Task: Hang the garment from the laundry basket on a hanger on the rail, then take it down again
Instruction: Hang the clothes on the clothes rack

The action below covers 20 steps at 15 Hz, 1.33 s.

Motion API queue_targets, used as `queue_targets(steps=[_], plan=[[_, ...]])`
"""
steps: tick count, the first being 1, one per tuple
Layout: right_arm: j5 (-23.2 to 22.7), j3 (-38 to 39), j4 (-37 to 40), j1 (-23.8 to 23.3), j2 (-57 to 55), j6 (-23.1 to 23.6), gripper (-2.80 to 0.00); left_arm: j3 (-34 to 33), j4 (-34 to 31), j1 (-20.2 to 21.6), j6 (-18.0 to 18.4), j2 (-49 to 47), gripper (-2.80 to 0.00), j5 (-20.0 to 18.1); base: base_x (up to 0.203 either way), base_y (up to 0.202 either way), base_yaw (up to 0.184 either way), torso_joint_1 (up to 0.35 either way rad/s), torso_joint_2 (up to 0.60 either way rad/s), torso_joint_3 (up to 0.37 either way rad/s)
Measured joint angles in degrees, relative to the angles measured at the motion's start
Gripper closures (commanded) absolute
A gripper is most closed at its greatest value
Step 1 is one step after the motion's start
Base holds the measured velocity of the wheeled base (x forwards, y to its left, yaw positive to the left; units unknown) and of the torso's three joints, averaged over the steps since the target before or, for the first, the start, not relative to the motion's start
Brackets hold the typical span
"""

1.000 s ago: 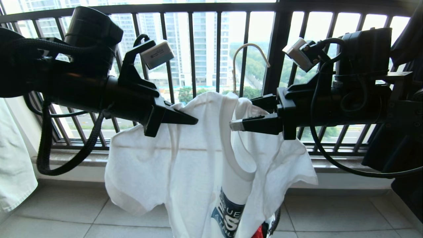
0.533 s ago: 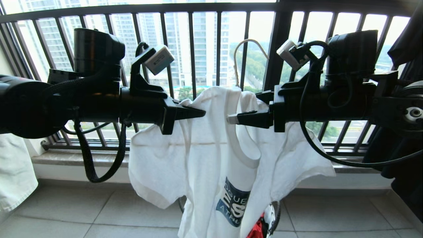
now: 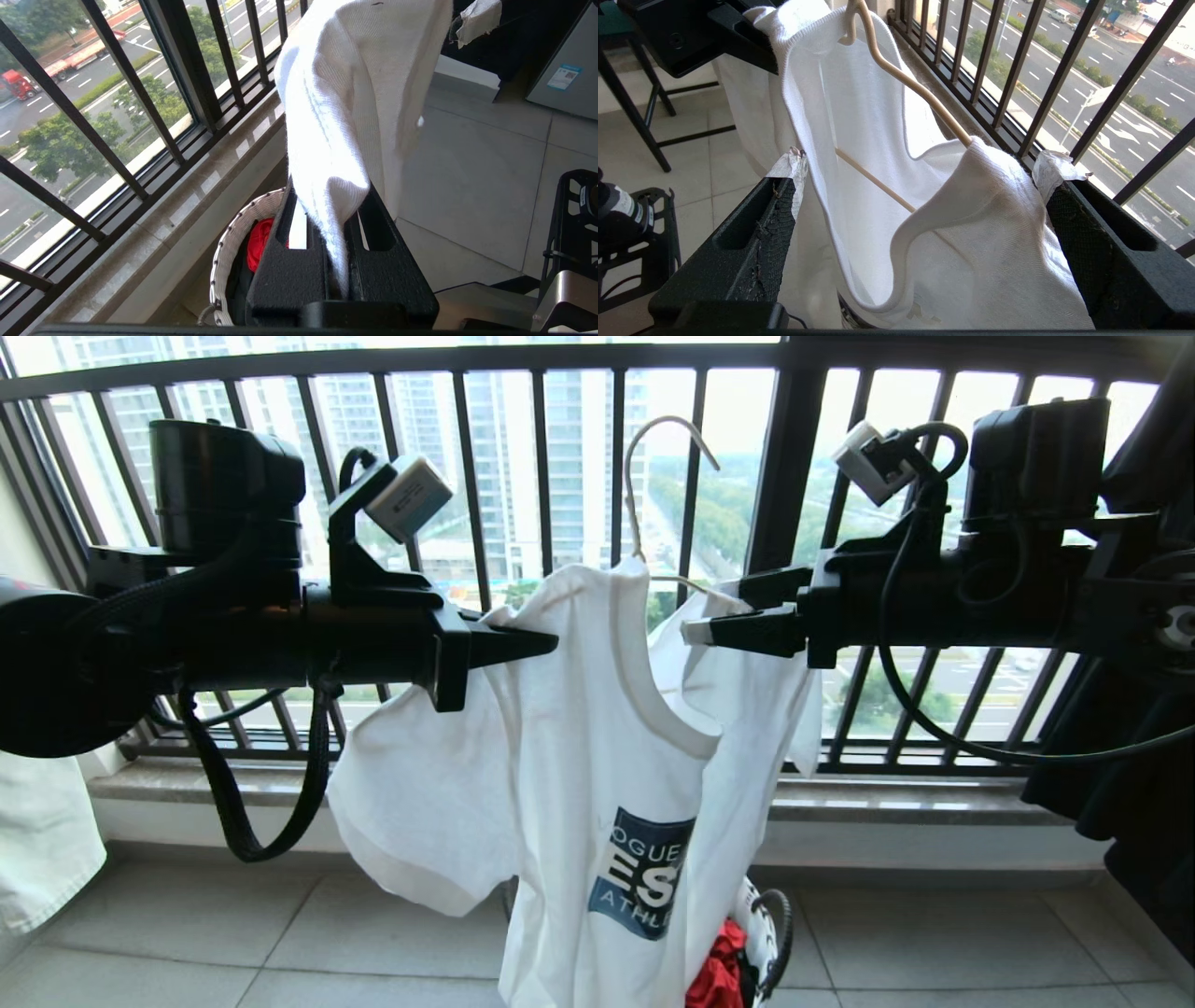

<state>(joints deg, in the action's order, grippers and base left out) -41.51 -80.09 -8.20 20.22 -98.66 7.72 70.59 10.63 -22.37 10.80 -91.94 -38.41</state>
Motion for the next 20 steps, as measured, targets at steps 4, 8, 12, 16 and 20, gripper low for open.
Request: queue_targets(steps=[4, 8, 12, 16, 20], plan=[[0.15, -0.20, -0.26, -0.94, 1.53, -3.28, -2.80, -1.43, 0.19, 0.83, -0.36, 2.45, 0.00, 0.02, 0.000, 0.000, 0.000, 0.000, 0.00, 0.000], [0.22, -0.97, -0.34, -4.50, 3.75, -5.48, 0.00, -5.19, 5.27, 2.57, -3.69, 5.51, 0.00, 0.18, 0.000, 0.000, 0.000, 0.000, 0.00, 0.000], [0.62, -1.80, -0.22, -5.29, 5.26, -7.77, 0.00, -9.43, 11.41, 5.15, -8.05, 9.01, 0.00, 0.37, 0.000, 0.000, 0.000, 0.000, 0.00, 0.000], [1.32, -3.43, -0.31, -5.11, 5.43, -11.09, 0.00, -13.13, 11.54, 6.43, -10.40, 13.92, 0.00, 1.56, 0.000, 0.000, 0.000, 0.000, 0.00, 0.000], [6.50, -6.12, -3.45, -3.80, 4.47, -25.36, 0.00, -14.54, 11.45, 6.63, -13.88, 19.03, 0.00, 5.77, 0.000, 0.000, 0.000, 0.000, 0.00, 0.000]])
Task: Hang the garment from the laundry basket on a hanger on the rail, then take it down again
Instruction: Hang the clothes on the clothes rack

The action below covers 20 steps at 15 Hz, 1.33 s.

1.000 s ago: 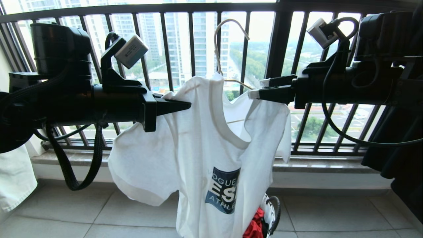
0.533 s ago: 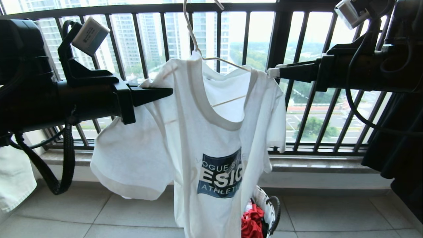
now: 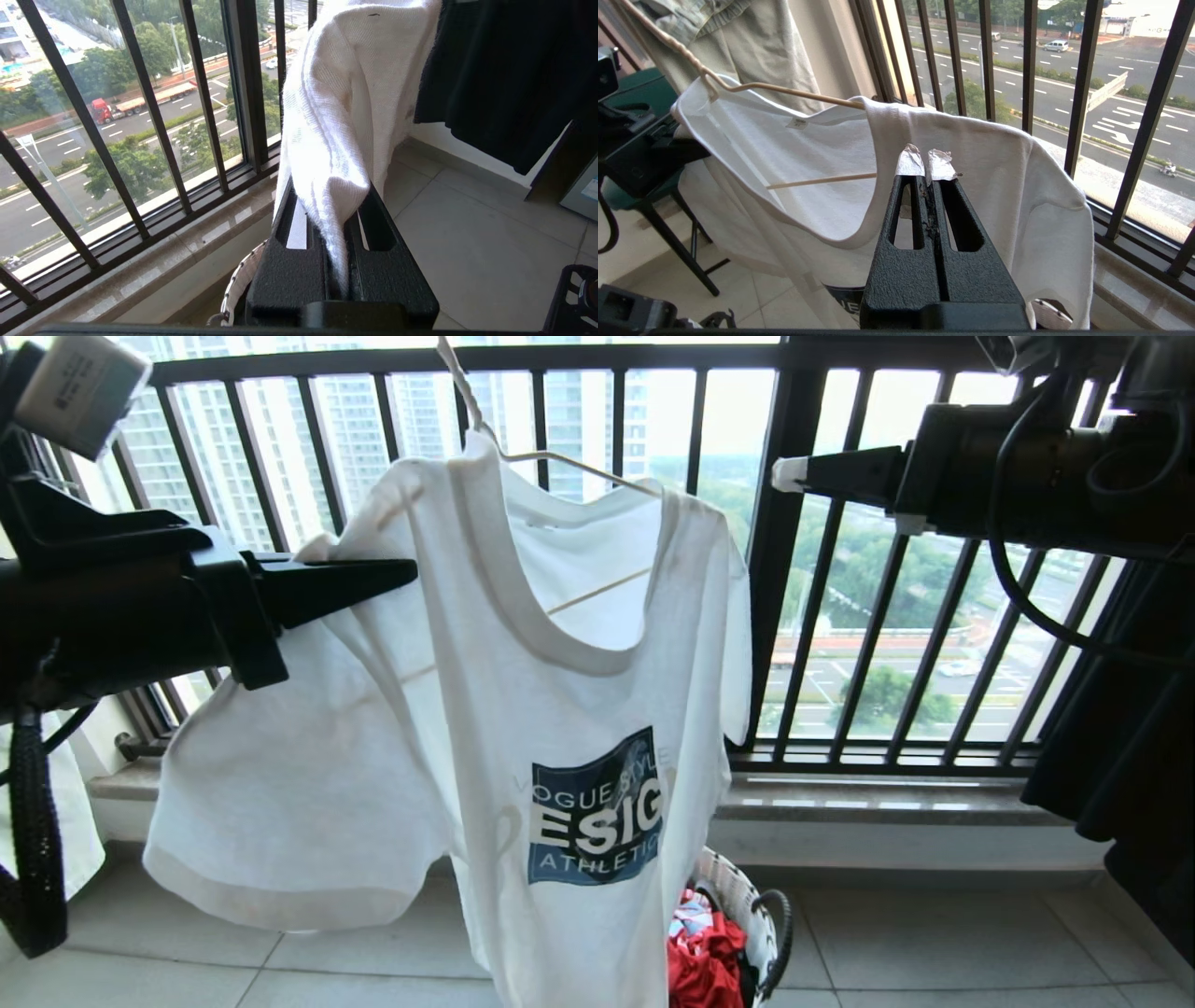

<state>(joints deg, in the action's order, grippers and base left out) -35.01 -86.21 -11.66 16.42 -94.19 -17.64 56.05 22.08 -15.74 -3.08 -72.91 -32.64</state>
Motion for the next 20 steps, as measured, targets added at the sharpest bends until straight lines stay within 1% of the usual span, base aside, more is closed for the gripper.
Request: queue_targets(steps=[1, 2, 3, 4, 5, 7, 8, 10, 12, 13, 20], plan=[[4.43, -0.08, -0.63, 0.58, -0.17, -2.27, 0.00, -0.27, 0.02, 0.04, -1.89, 1.33, 0.00, 1.40, 0.000, 0.000, 0.000, 0.000, 0.00, 0.000], [9.20, 0.64, -0.91, 1.02, -0.16, -2.64, 0.00, -0.76, 0.14, 0.09, -3.06, 2.43, 0.00, 2.67, 0.000, 0.000, 0.000, 0.000, 0.00, 0.000], [13.42, 2.55, -0.98, 1.30, 0.21, -2.45, 0.00, -1.46, 0.11, 0.12, -3.42, 3.29, 0.00, 3.62, 0.000, 0.000, 0.000, 0.000, 0.00, 0.000], [16.32, 5.44, -0.93, 1.50, 1.18, -2.18, 0.00, -2.09, 0.07, 0.26, -3.51, 4.06, 0.00, 4.73, 0.000, 0.000, 0.000, 0.000, 0.00, 0.000], [17.59, 8.63, -1.02, 1.55, 2.84, -1.93, 0.00, -2.62, 0.09, 0.33, -3.57, 4.64, 0.00, 5.63, 0.000, 0.000, 0.000, 0.000, 0.00, 0.000], [18.02, 13.66, -1.23, 1.68, 6.23, -1.25, 0.00, -3.08, 0.00, 0.37, -4.42, 5.40, 0.00, 6.74, 0.000, 0.000, 0.000, 0.000, 0.00, 0.000], [18.15, 14.58, -1.35, 1.73, 7.35, -0.09, 0.00, -3.08, 0.05, 0.37, -4.49, 5.68, 0.00, 6.80, 0.000, 0.000, 0.000, 0.000, 0.00, 0.000], [18.41, 15.19, -1.40, 1.74, 7.95, 1.59, 0.00, -2.58, 0.09, 0.34, -4.49, 5.58, 0.00, 6.80, 0.000, 0.000, 0.000, 0.000, 0.00, 0.000], [20.09, 15.63, -1.35, 1.73, 7.56, 3.50, 0.00, -2.12, 0.05, 0.34, -4.52, 5.18, 0.00, 6.78, 0.000, 0.000, 0.000, 0.000, 0.00, 0.000], [20.23, 15.84, -1.34, 1.73, 7.42, 4.29, 0.00, -2.04, 0.02, 0.34, -4.52, 5.04, 0.00, 6.78, 0.000, 0.000, 0.000, 0.000, 0.00, 0.000], [20.32, 16.56, -1.33, 1.77, 7.36, 5.18, 0.00, -1.98, -0.38, 0.26, -4.59, 4.47, 0.00, 6.26, 0.000, 0.000, 0.000, 0.000, 0.00, 0.000]])
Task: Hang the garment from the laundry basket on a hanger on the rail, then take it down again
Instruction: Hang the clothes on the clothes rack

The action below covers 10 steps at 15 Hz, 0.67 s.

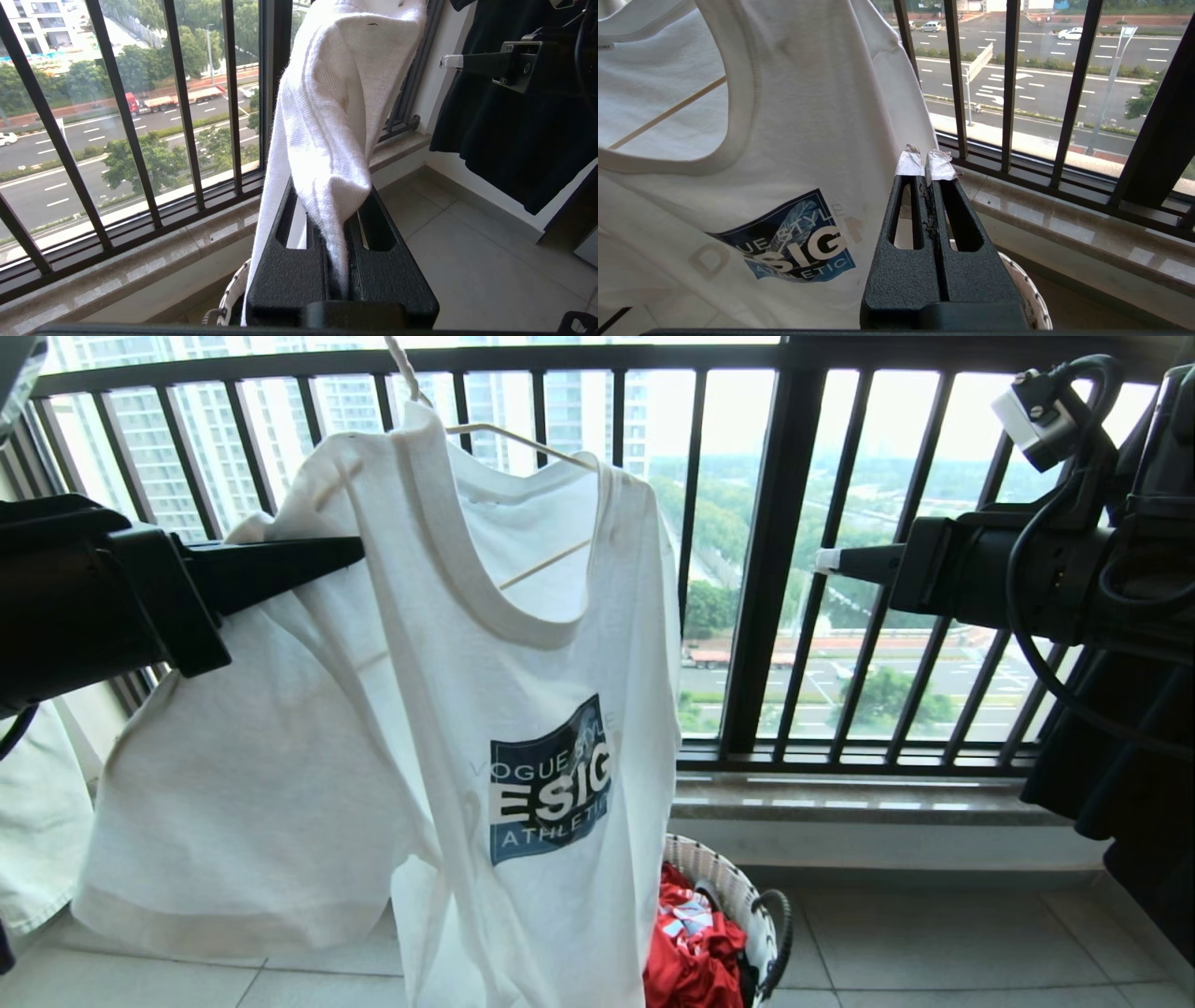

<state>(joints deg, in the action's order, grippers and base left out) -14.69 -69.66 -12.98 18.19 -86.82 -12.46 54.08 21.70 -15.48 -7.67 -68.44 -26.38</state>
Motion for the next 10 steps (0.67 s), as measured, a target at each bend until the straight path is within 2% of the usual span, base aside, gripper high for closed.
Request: queue_targets(steps=[3, 6, 10], plan=[[0.00, 0.15, 0.06, -0.02, 0.36, 0.04, 0.00, -0.20, -0.07, -0.06, -0.01, -0.02, 0.00, -0.02, 0.000, 0.000, 0.000, 0.001, -0.05, -0.054], [0.00, 0.61, -0.07, 0.02, 0.88, 0.78, 0.00, -0.20, 0.07, -0.17, 0.00, 0.02, 0.00, -0.06, 0.000, 0.000, 0.000, 0.032, -0.20, -0.301], [0.00, 0.55, -0.26, 0.02, 1.22, 0.85, 0.00, -0.17, 0.22, -0.28, -0.01, -0.02, 0.00, -0.05, 0.000, 0.000, 0.000, 0.085, -0.51, -0.330]])
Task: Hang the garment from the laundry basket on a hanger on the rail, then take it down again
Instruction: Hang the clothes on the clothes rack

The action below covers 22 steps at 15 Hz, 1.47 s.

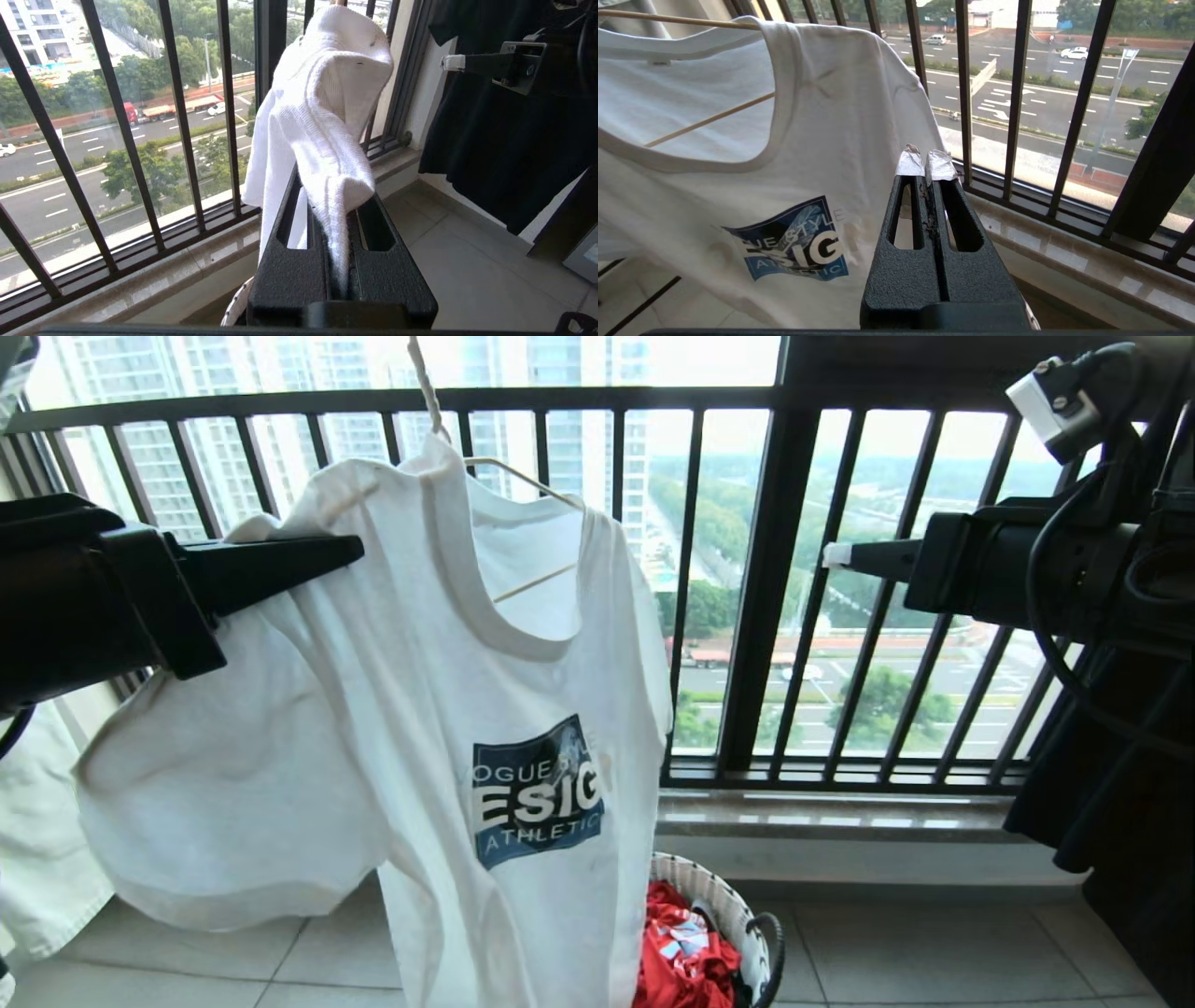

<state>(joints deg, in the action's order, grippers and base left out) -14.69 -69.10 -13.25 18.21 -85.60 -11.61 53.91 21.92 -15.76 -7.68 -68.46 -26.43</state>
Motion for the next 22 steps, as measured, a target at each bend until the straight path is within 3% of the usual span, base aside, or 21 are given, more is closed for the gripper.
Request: queue_targets(steps=[19, 22], plan=[[-0.07, 0.29, 0.24, -0.13, 0.95, -0.01, 0.00, -0.05, 0.10, -0.33, 0.02, 0.28, 0.00, 0.11, 0.000, 0.000, 0.000, 0.185, -0.49, -0.307], [-0.31, 0.42, 0.43, -0.11, 0.82, -0.02, 0.00, -0.05, 0.13, -0.33, 0.00, 0.30, 0.00, 0.11, 0.000, 0.000, 0.000, 0.091, -0.20, -0.113]])
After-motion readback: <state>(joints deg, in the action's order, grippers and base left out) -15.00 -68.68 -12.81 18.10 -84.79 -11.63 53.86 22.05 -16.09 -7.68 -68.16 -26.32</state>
